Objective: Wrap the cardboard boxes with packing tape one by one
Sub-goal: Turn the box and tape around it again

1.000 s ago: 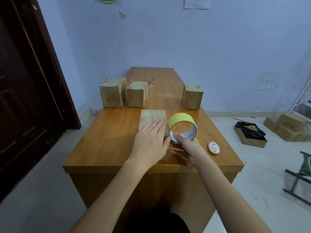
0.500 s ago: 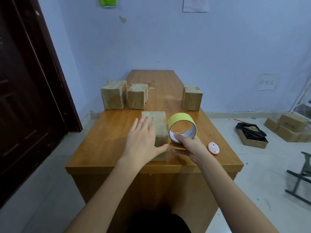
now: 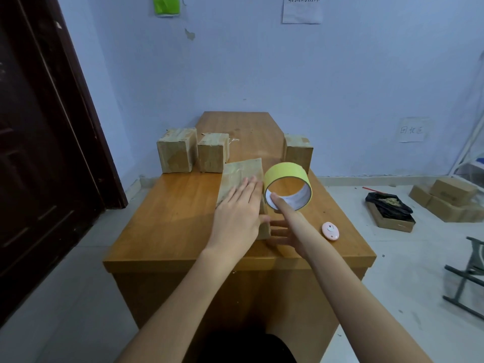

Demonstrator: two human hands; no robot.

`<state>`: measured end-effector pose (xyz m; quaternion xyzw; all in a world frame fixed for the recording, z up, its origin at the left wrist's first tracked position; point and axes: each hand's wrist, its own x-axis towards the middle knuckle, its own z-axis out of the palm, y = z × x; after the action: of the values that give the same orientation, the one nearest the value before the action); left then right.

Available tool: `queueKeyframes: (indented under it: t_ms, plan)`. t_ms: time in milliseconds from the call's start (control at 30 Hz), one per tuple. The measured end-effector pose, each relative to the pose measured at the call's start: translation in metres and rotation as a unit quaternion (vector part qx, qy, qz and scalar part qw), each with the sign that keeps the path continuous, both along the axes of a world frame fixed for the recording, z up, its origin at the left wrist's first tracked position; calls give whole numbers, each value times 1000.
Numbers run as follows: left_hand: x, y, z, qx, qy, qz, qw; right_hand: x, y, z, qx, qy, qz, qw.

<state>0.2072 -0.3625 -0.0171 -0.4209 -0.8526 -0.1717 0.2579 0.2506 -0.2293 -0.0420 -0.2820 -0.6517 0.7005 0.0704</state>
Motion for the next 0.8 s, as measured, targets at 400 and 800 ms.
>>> queueKeyframes:
  t_ms: [400,800]
  plan:
    - [-4,-11,-13,125,-194,-22,973,5,10,13,88,45,-17,995]
    - [-24,-37,-12,42,-141,25,989,-30,-4,45,415,-62,71,905]
